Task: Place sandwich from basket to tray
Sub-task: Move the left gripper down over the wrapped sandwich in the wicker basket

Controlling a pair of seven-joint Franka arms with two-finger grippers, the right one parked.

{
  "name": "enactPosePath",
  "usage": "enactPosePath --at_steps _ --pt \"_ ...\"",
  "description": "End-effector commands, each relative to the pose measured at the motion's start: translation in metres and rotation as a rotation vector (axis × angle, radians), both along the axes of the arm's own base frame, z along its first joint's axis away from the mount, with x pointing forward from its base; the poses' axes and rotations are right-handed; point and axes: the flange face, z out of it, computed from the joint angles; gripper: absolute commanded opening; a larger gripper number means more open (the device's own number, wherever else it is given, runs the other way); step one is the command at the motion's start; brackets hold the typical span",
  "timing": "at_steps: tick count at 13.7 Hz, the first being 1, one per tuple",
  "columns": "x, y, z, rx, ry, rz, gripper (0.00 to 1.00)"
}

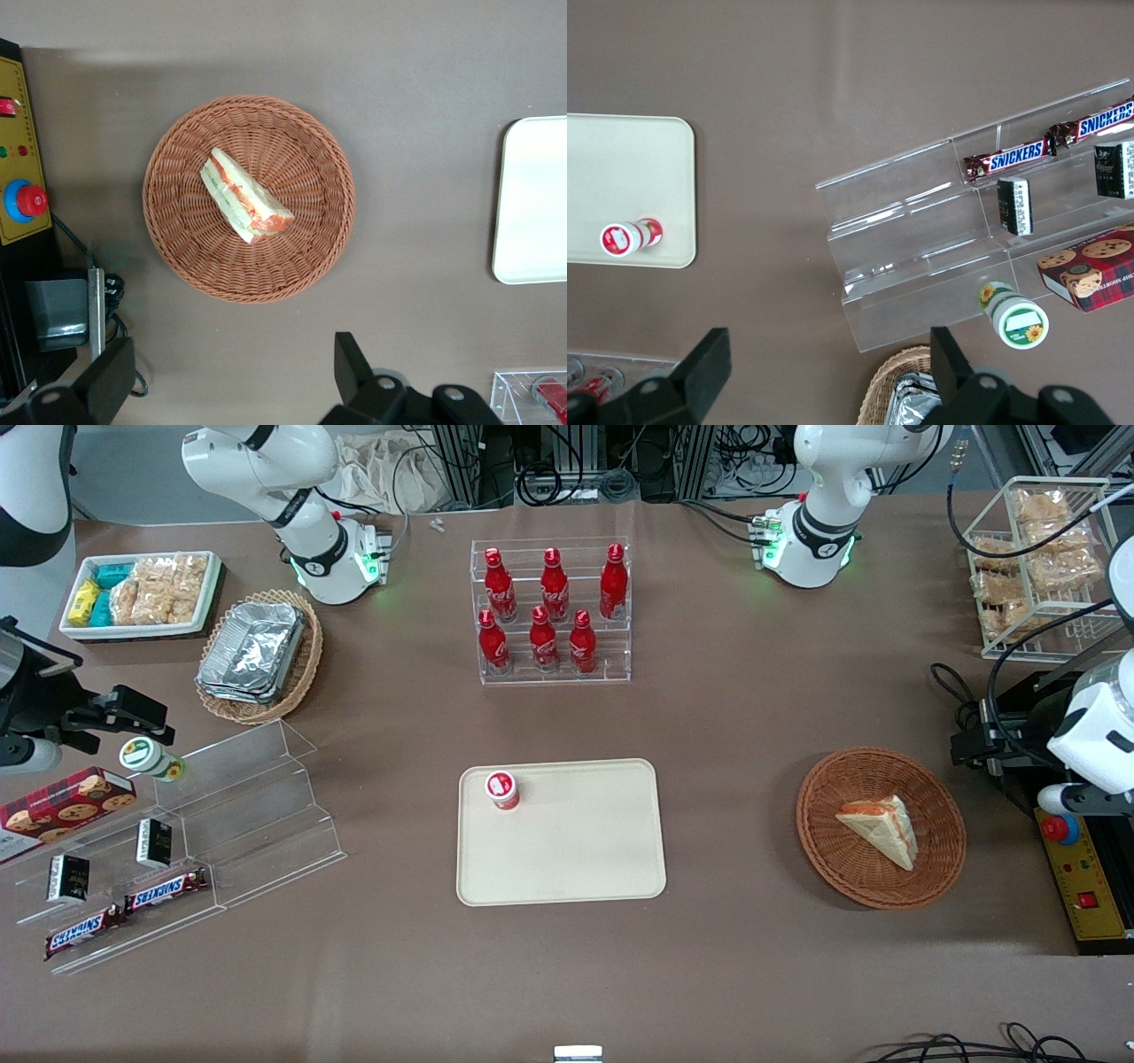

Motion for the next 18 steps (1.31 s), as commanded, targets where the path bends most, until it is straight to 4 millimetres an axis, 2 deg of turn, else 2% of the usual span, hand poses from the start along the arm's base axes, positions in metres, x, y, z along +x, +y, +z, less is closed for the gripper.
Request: enactPosePath --at_steps 1,4,7,9,10,13,15,18 --pt "0.003 0.002 0.005 0.019 0.0 0.004 1.0" --pt "0.005 0.002 -0.001 0.02 0.009 0.013 1.0" --pt "0.01 0.006 -0.031 0.025 0.058 0.08 1.0" --pt "0.008 0.029 -0.053 0.022 0.077 0.184 1.0" --pt "0.006 0.038 -0.073 0.022 0.077 0.2 1.0" --pt "0.0 0.036 -0.13 0.029 0.03 0.26 1.0" --pt "-0.002 0.035 -0.156 0.035 0.013 0.382 1.0" --pt "-0.015 0.031 -0.21 0.036 -0.014 0.564 1.0"
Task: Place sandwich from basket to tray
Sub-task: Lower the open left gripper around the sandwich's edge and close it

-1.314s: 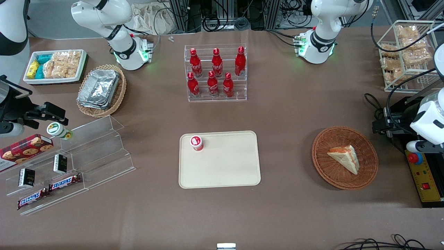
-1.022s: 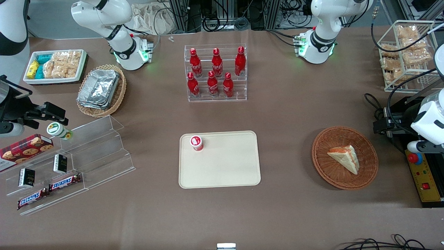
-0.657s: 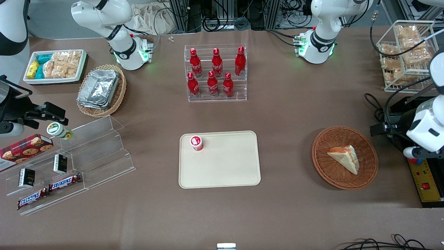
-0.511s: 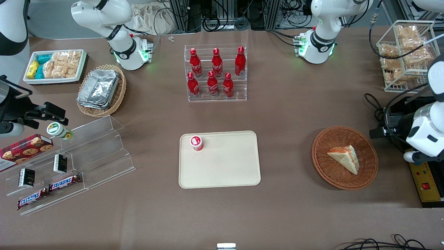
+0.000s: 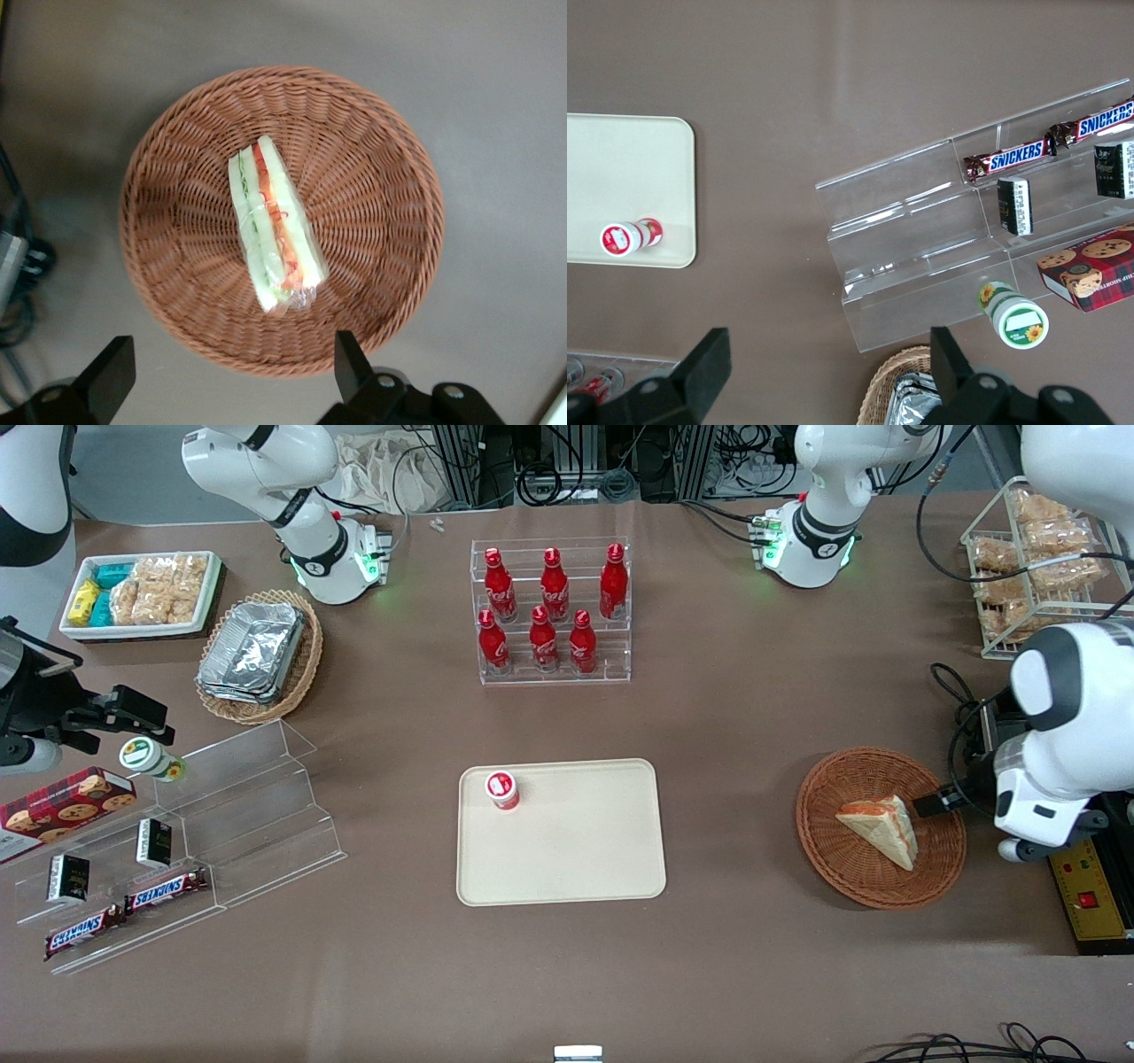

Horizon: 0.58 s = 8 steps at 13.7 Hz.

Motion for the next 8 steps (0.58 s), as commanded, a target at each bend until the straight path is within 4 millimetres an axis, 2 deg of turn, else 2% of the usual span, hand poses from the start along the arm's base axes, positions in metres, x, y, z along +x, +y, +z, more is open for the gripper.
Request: enactPosePath --at_steps 1,2,4,8 --pt "-0.02 -0.004 -0.039 0.018 -0.025 0.169 1.0" --pt "-0.028 -0.005 -0.056 0.021 -0.017 0.216 1.0" --pt "-0.037 -0.003 -0.077 0.022 -0.015 0.234 1.0" --pt "-0.044 -0.003 -0.105 0.016 -0.026 0.234 1.0"
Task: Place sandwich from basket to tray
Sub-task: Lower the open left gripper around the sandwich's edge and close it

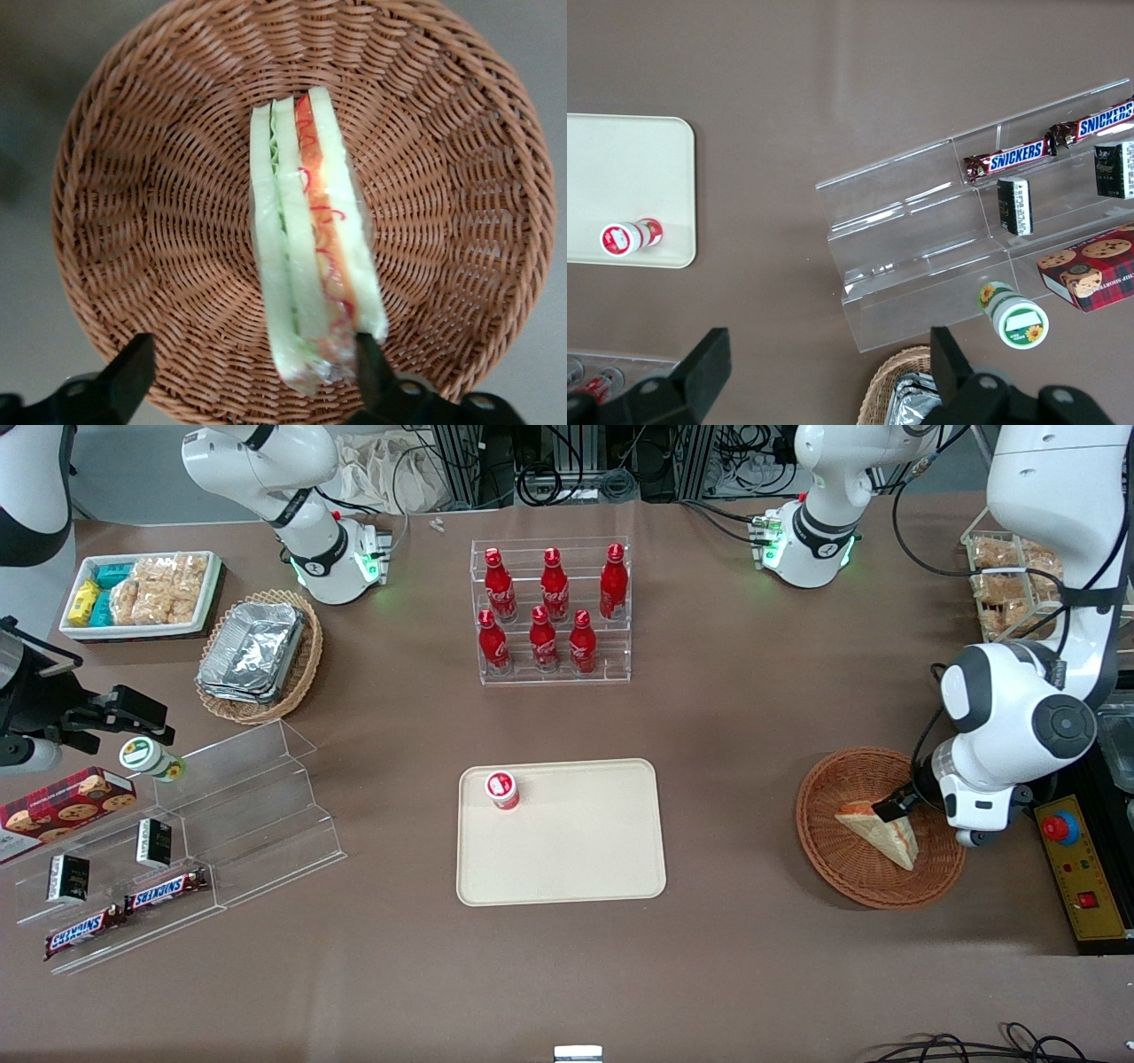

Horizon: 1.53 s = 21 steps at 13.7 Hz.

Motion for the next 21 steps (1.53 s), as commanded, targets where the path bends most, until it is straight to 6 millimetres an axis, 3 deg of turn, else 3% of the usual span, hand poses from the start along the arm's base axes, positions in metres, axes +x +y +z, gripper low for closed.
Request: enactPosePath --at_steps 1,6,12,15,17,21 --pt "-0.007 0.002 -0.014 0.01 -0.001 0.018 1.0" --pt "-0.006 0.004 -0.019 0.008 0.002 0.031 1.0" --pt "0.01 0.002 0.01 0.013 0.005 0.051 1.0" --pt "0.013 0.0 0.06 0.054 0.087 -0.095 1.0" --pt "0.014 0.001 0.103 0.05 0.112 -0.227 1.0" --pt "0.034 -0.001 0.199 -0.035 0.136 -0.404 1.0"
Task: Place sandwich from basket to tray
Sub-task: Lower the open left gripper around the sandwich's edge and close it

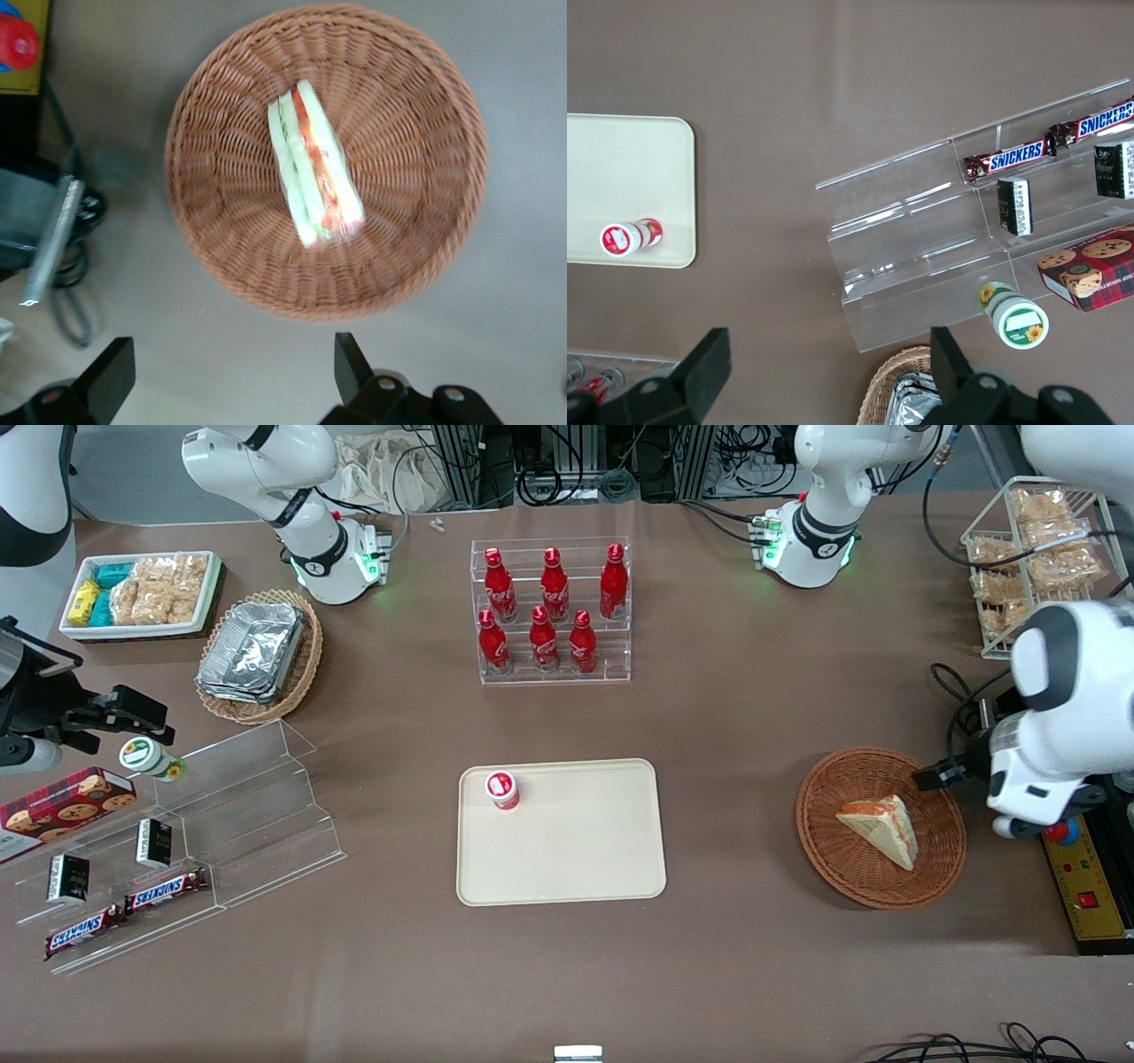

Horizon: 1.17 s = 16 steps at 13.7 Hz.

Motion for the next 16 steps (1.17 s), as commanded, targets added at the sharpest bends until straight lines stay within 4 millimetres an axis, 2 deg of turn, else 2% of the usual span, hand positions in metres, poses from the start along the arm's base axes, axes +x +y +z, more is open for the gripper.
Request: enactPosePath --at_steps 1,3,5,7,11,13,16 --pt "0.017 -0.005 0.056 -0.093 -0.007 -0.109 1.0" --pt "0.017 -0.007 0.064 -0.119 -0.022 -0.221 1.0" --pt "0.02 -0.007 0.056 -0.109 -0.03 -0.23 1.0" --pt "0.024 -0.004 0.018 -0.09 -0.025 -0.178 1.0" --pt "0.019 0.006 -0.072 -0.044 -0.101 0.117 1.0" --pt "0.022 0.006 -0.102 -0.034 -0.116 0.246 1.0" --pt "0.025 -0.001 -0.129 -0.006 -0.101 0.367 1.0"
